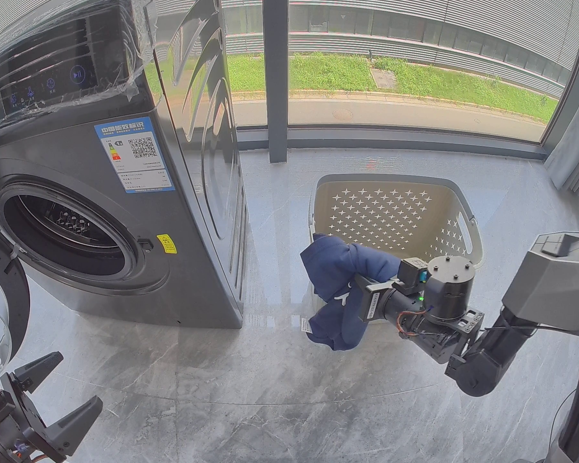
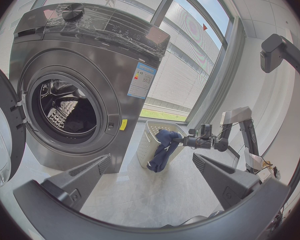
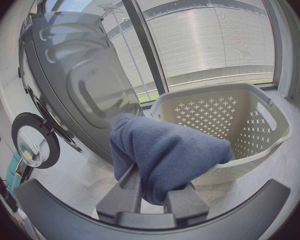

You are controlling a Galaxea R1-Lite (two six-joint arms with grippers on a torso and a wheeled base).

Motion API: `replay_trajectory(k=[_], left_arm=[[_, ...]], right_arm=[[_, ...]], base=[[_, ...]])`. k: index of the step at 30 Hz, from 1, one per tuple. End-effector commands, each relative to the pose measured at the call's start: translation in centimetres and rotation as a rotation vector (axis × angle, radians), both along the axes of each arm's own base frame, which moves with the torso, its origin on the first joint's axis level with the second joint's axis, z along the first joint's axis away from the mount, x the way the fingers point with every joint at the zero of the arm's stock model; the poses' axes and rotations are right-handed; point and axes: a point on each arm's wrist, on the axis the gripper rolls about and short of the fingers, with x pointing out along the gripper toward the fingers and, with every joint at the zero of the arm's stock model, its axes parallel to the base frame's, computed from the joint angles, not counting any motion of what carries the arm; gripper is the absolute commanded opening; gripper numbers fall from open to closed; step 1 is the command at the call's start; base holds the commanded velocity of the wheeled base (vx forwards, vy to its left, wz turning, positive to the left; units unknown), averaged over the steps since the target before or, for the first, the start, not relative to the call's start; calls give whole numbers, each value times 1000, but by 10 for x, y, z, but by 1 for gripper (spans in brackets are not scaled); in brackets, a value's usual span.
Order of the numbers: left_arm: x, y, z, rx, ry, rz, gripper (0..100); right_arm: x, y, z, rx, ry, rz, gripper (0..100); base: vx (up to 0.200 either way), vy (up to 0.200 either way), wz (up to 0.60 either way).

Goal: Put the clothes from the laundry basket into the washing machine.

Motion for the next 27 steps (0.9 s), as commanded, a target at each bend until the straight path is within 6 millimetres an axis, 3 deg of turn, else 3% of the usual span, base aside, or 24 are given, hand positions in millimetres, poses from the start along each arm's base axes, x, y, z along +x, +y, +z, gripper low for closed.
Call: replay_trajectory(k=[1, 6, 9, 19, 22, 27], left_arm=[[-3, 3, -6, 10, 10, 12, 100], [-10, 9, -10, 18, -11, 96, 100], [-15, 14, -12, 32, -43, 179, 100], [-40, 21, -33, 105, -89, 424, 100], [-47, 20, -46, 132, -69, 413, 100], [-46, 22, -47, 147, -34, 524, 100]], right_arm=[[-44, -17, 61, 80, -128, 77, 0], [-73, -22, 97, 148, -225, 160, 0], [-87, -23, 108, 166, -244, 200, 0], [-99, -22, 111, 180, -256, 232, 0], [-100, -22, 113, 184, -262, 236, 0], [-104, -25, 111, 179, -254, 238, 0]], base=[[0, 0, 0], [0, 0, 0], [0, 0, 0], [0, 0, 0], [-200, 0, 0], [-200, 0, 0]])
